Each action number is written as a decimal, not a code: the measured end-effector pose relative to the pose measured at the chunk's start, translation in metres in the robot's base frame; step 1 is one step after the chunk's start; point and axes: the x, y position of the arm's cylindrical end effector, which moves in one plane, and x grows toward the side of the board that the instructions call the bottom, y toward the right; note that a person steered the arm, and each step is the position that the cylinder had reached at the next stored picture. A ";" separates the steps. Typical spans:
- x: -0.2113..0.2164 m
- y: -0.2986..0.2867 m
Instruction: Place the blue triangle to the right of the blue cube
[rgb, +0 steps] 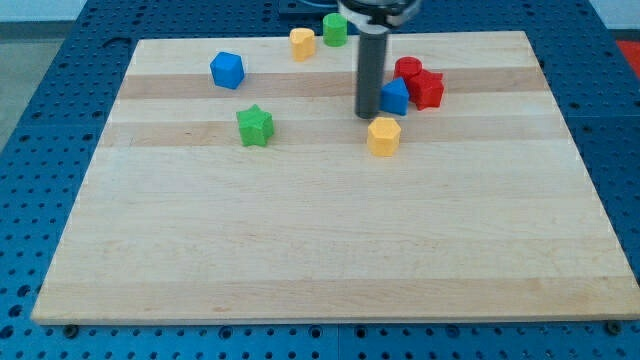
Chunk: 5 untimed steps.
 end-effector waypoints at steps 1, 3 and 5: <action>-0.021 -0.030; 0.015 0.013; 0.027 0.073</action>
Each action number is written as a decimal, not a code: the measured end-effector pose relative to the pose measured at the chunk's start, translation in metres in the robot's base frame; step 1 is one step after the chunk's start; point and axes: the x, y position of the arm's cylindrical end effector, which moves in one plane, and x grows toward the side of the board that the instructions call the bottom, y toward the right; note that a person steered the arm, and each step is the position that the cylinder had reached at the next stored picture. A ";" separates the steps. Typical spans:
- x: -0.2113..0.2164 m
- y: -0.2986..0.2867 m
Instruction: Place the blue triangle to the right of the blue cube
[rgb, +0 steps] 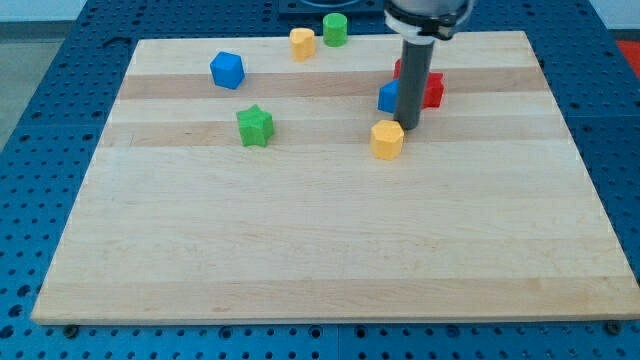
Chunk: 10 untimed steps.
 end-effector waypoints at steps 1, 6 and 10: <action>-0.007 0.007; -0.062 -0.038; -0.119 -0.071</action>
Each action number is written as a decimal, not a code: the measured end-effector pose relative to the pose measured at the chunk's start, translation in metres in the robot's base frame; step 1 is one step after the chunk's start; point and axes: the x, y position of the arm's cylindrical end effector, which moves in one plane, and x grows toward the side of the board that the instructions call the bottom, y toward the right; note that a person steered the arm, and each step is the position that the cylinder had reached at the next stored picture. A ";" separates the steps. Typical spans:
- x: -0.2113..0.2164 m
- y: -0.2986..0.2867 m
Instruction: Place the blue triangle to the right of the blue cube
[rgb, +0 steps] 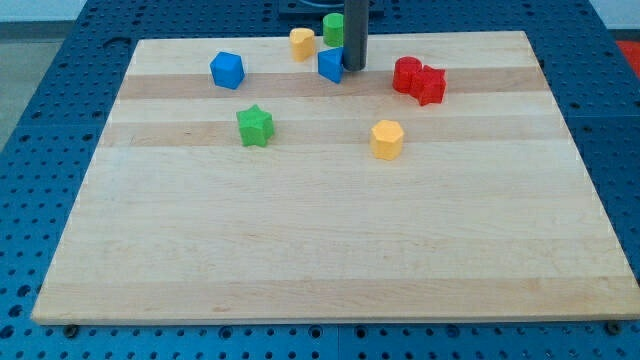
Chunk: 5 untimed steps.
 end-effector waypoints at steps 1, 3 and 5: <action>0.000 0.002; -0.011 -0.017; -0.011 -0.032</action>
